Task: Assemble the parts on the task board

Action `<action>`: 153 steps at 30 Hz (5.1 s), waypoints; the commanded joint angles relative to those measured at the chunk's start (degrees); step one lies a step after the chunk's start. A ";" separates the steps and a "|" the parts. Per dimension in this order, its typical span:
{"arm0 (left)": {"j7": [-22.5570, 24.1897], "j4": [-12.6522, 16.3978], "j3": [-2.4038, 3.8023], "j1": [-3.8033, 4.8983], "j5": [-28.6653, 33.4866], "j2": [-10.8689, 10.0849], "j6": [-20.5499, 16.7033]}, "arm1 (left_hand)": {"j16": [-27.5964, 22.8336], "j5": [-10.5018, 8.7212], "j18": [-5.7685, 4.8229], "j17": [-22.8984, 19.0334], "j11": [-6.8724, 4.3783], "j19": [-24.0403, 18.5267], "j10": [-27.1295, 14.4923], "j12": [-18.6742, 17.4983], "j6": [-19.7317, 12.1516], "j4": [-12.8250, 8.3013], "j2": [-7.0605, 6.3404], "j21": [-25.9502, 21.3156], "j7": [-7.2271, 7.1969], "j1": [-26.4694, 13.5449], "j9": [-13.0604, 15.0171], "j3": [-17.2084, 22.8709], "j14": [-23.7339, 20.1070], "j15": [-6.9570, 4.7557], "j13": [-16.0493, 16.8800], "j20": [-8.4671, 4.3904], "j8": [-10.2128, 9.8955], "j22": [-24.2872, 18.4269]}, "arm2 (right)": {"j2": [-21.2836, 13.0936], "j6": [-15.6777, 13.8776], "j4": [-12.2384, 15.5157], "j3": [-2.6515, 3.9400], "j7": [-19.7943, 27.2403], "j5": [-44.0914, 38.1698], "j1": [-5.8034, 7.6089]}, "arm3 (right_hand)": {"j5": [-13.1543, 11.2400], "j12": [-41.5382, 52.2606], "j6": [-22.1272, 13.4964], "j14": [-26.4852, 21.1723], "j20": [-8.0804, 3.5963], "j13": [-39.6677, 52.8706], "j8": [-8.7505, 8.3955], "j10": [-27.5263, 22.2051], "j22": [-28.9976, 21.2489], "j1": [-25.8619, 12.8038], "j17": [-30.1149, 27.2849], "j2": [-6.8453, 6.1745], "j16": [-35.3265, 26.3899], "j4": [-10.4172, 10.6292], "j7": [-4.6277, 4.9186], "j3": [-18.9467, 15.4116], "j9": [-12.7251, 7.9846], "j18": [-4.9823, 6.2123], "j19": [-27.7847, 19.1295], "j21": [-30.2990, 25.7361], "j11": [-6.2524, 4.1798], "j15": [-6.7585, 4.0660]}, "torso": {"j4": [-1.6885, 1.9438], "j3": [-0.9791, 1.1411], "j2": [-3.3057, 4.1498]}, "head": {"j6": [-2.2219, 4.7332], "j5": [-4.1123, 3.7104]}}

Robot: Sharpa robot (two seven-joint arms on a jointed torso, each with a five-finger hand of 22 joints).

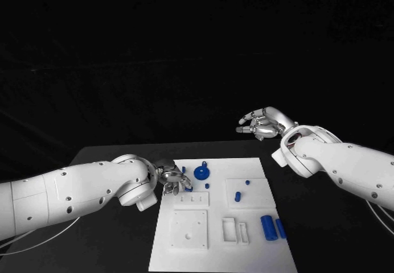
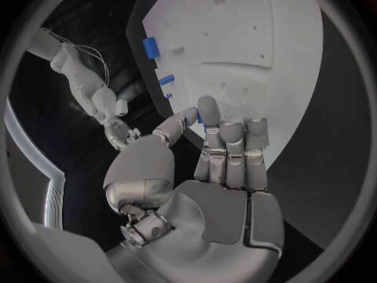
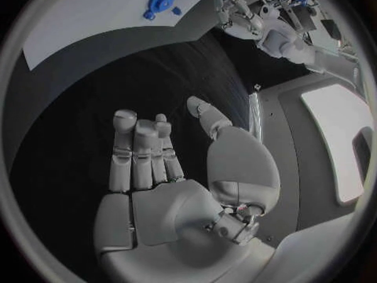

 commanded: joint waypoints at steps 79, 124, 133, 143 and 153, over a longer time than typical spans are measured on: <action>-0.72 -2.22 0.01 -3.74 -8.82 3.44 0.11 | 1.53 -0.27 1.62 -0.39 -2.03 1.11 -1.18 0.92 7.12 0.24 -0.15 1.21 -5.60 -1.45 5.94 1.43 3.80 -4.35 2.31 -6.14 -1.15 0.85 | 3.59 4.58 -3.06 0.07 2.30 15.60 0.64 | 2.02 -35.46 -2.85 -10.97 14.08 -48.62 1.72 -4.78 -14.19 -2.71 -22.56 3.68 -48.18 -2.72 3.81 -0.46 -0.51 1.14 -27.98 -29.80 5.34 9.10 | 0.05 0.06 0.03 | -1.82 -0.57; -0.36 -3.56 0.02 -3.99 -8.96 4.33 1.17 | 2.68 -5.73 1.72 -0.70 -2.32 1.29 -0.69 1.13 8.47 1.32 -0.21 1.51 -5.92 -3.21 6.46 0.94 4.07 -4.61 3.69 -6.10 -1.64 0.74 | 4.19 6.55 -3.56 0.06 1.17 15.47 0.36 | 1.23 -35.82 -2.94 -10.84 14.42 -50.10 1.77 -4.80 -14.37 -3.01 -22.82 3.67 -48.63 -2.38 3.83 -0.85 -0.79 1.50 -28.10 -30.01 5.50 9.12 | 0.08 0.07 0.07 | -2.41 -0.59; -0.08 -3.37 0.05 -4.09 -9.10 4.40 0.64 | 3.27 -5.49 1.84 -0.56 -2.50 1.56 -0.42 1.55 8.99 0.99 0.48 1.86 -6.11 -2.85 6.64 1.17 4.37 -4.78 4.14 -6.18 -1.52 0.85 | 4.31 6.63 -3.64 0.06 1.21 15.47 0.28 | 1.26 -35.82 -2.94 -10.85 14.43 -50.15 1.77 -4.80 -14.38 -2.99 -22.83 3.69 -48.65 -2.38 3.83 -0.84 -0.80 1.52 -28.12 -30.02 5.51 9.13 | 0.02 0.05 0.05 | -2.48 -0.51; -0.46 -3.57 0.06 -4.09 -9.51 4.52 1.04 | 4.20 -6.38 2.01 -0.38 -2.76 1.86 -0.24 2.33 9.63 0.92 0.33 2.39 -6.37 -2.89 6.94 1.01 4.63 -5.03 4.96 -6.21 -1.31 0.95 | 4.38 6.70 -3.69 0.06 1.22 15.47 0.23 | 1.28 -35.83 -2.94 -10.85 14.45 -50.21 1.77 -4.80 -14.38 -2.97 -22.84 3.69 -48.68 -2.39 3.83 -0.84 -0.81 1.53 -28.14 -30.03 5.51 9.14 | 0.06 0.12 0.03 | -2.64 -0.52; -0.35 -3.46 0.06 -4.09 -9.52 4.64 1.30 | 5.51 -8.74 2.31 -0.24 -3.08 2.04 -0.31 3.50 10.17 1.17 -0.20 3.08 -6.70 -2.75 7.43 0.94 4.68 -5.36 6.09 -6.21 -0.88 0.96 | 4.56 6.77 -3.76 0.06 1.26 15.47 0.03 | 1.30 -35.84 -2.95 -10.86 14.47 -50.28 1.77 -4.81 -14.39 -2.97 -22.86 3.69 -48.70 -2.38 3.84 -0.86 -0.83 1.54 -28.17 -30.05 5.52 9.15 | 0.06 0.10 0.05 | -2.67 -0.54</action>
